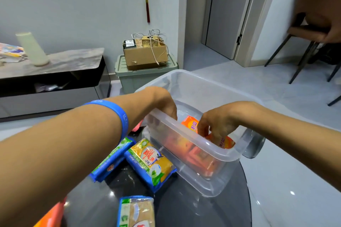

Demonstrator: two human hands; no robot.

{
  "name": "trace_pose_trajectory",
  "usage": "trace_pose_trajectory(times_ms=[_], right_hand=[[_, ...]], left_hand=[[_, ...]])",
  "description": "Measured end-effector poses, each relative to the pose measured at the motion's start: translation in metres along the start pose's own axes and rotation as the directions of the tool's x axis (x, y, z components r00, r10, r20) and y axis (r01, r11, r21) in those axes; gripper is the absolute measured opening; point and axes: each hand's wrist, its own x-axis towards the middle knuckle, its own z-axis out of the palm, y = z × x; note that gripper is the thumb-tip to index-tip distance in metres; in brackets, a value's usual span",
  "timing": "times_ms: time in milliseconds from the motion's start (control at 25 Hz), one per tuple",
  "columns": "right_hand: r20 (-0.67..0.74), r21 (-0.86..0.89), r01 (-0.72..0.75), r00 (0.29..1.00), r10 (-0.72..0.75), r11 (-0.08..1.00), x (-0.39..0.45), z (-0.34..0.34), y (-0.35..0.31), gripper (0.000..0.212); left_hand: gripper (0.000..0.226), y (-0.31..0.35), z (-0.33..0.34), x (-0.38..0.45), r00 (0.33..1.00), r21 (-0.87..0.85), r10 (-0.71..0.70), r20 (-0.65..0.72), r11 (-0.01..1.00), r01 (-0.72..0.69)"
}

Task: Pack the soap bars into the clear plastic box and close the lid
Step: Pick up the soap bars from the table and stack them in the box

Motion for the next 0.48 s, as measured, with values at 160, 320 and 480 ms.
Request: trace_pose_trajectory(times_ms=[160,320,480], right_hand=[[-0.244,0.104,0.044,0.970,-0.018,0.994,-0.033,-0.020,0.006,0.034],[-0.634,0.139,0.143,0.773,-0.023,0.980,-0.070,-0.028,-0.022,0.032],[-0.882,0.100,0.475,0.449,-0.143,0.875,-0.092,-0.006,-0.105,0.021]], left_hand=[[0.049,-0.023,0.009,-0.042,0.809,-0.110,0.197,-0.554,0.946,-0.306],[0.049,-0.074,0.061,-0.107,0.416,-0.110,0.073,-0.906,0.910,-0.399],[0.046,-0.124,0.163,-0.160,0.503,-0.297,-0.197,-0.842,0.947,-0.125]])
